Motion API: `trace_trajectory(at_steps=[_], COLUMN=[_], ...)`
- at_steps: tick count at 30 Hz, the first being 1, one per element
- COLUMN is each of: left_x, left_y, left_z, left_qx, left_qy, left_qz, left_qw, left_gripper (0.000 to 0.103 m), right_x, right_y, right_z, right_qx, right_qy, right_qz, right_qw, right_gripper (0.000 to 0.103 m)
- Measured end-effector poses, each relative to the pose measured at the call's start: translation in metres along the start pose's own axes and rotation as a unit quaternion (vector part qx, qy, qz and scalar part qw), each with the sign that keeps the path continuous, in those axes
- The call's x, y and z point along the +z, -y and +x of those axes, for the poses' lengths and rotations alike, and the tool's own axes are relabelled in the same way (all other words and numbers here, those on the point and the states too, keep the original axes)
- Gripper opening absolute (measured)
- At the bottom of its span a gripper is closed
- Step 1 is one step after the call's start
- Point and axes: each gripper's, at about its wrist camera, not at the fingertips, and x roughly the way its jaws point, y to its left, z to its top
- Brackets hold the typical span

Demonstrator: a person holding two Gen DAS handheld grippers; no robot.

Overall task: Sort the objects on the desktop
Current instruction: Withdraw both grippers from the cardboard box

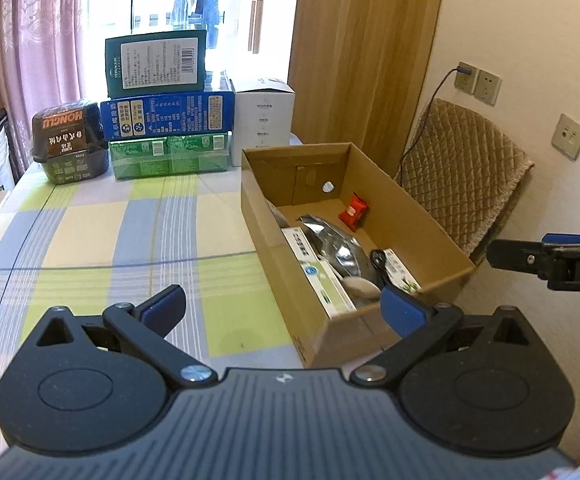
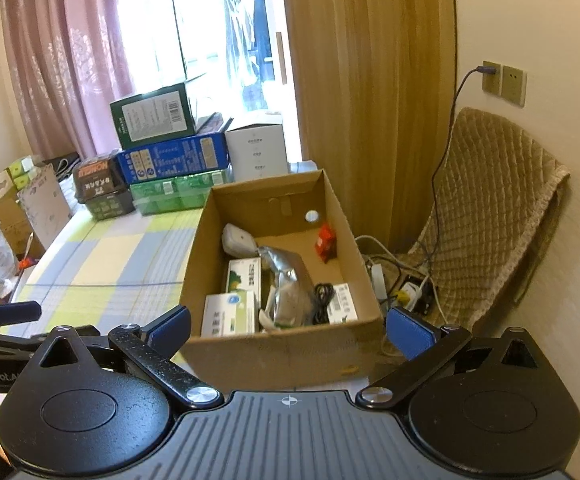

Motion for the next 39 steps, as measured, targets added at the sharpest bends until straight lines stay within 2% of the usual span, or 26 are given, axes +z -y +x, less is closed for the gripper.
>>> trace_trajectory(at_steps=[7,13,19,28,39], left_x=[-0.020,-0.033,-0.040,-0.046,-0.046], left_y=[0.012,0.021,0.025,0.024,0.020], left_z=[-0.022,-0.044,-0.062,-0.083,-0.091], left_qx=[-0.004,-0.008,-0.017,-0.016,-0.014], left_qy=[-0.015,-0.011,-0.012,0.000,0.013], left_qz=[-0.005,-0.009,-0.021,-0.017,-0.011], left_qw=[0.9999,0.9999,0.9996,0.9997,0.9998], left_gripper=[0.102,0.102,0.102,0.102,0.102], right_x=[-0.021,-0.036,-0.045,-0.055,-0.058], right_y=[-0.006,-0.012,-0.029,-0.044,-0.042], right_z=[-0.030,-0.057,-0.080,-0.089,-0.087], right_qx=[-0.004,-0.016,-0.018,-0.015,-0.024], right_qy=[0.000,0.006,0.017,0.018,0.019], right_qz=[0.015,0.027,0.004,-0.005,-0.003], right_qw=[1.000,0.999,1.000,1.000,1.000], right_gripper=[0.101,0.101,0.101,0.101,0.101])
